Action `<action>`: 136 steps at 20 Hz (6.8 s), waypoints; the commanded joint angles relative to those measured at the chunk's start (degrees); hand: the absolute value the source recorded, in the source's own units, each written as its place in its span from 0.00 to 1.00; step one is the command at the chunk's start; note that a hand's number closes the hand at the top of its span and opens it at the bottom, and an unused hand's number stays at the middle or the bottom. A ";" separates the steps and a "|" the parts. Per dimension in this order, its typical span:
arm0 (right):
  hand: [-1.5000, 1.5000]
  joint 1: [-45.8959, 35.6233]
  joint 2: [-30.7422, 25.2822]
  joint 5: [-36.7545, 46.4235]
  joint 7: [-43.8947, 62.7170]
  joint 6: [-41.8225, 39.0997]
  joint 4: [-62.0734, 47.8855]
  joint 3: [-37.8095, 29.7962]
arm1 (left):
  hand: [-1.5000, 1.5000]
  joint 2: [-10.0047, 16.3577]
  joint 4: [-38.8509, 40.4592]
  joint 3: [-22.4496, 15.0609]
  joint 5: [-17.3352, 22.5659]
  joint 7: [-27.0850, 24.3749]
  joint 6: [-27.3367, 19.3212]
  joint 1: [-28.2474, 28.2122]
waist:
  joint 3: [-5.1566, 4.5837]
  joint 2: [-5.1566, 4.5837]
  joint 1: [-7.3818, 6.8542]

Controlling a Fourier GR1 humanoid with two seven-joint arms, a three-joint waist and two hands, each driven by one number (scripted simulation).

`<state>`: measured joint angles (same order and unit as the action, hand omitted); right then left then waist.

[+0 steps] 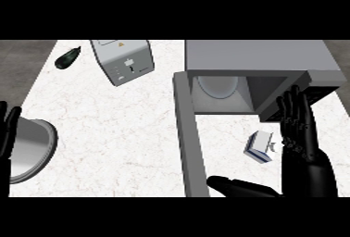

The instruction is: Pick up the milk, place it into the microwave and close the microwave

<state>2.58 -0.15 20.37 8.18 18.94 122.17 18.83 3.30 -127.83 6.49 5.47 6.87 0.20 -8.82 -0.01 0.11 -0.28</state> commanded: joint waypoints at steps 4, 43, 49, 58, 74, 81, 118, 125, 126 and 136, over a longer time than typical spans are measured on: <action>0.00 -1.13 0.15 9.30 8.18 7.33 1.91 3.63 | 0.00 1.38 -4.46 3.79 4.77 3.36 1.79 -2.27 | -0.01 -0.03 0.13; 0.00 7.07 -2.41 -20.20 -36.14 0.29 -43.10 -21.03 | 0.00 -3.08 -15.84 19.66 22.57 1.16 19.35 -22.79 | 0.05 -0.03 -0.27; 0.00 2.01 -2.08 -19.75 -42.81 -0.12 -53.48 -22.67 | 0.00 -1.98 -9.56 21.55 23.14 -1.03 20.08 -18.83 | 0.02 -0.06 -0.21; 0.00 -6.06 -4.49 -22.51 -51.82 -1.09 -69.99 -29.30 | 0.00 -3.27 -10.48 20.48 21.10 -0.35 20.77 -20.00 | 0.03 -0.09 -0.15; 1.00 -18.85 -6.97 -20.95 -72.17 -1.85 -93.68 -33.61 | 0.00 -3.27 -13.37 21.07 24.64 -1.55 22.49 -24.38 | 0.11 -0.16 -1.04; 1.00 -23.43 -9.16 -19.47 -68.21 -11.88 -92.29 -29.50 | 0.00 -3.27 -10.68 21.11 22.54 -2.49 22.01 -21.32 | 0.11 -0.23 -0.94; 1.00 -51.91 -3.37 -5.52 -36.25 -1.85 -87.32 -20.51 | 0.00 3.03 -3.47 31.93 31.51 0.84 25.22 -16.55 | 0.06 -0.70 -1.71; 1.00 -58.86 -5.81 -3.44 -40.52 4.65 -101.51 -23.86 | 0.00 -1.63 -3.67 29.15 28.08 -1.92 29.78 -18.66 | 0.08 -1.36 -3.50; 1.00 -59.75 -5.70 -3.79 -40.05 5.95 -102.76 -24.71 | 0.00 0.34 -1.90 29.60 29.25 -1.25 29.23 -17.04 | 0.10 -1.78 -4.08; 1.00 -63.61 -10.55 -0.75 -44.23 17.02 -107.76 -25.83 | 0.00 -0.20 -1.16 28.65 27.44 -1.63 28.92 -14.86 | 0.14 -2.88 -5.96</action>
<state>-57.27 -9.29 18.97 -37.04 29.23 15.75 -5.85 3.00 -130.15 35.62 33.68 5.54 28.78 -24.69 0.39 -2.39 -5.05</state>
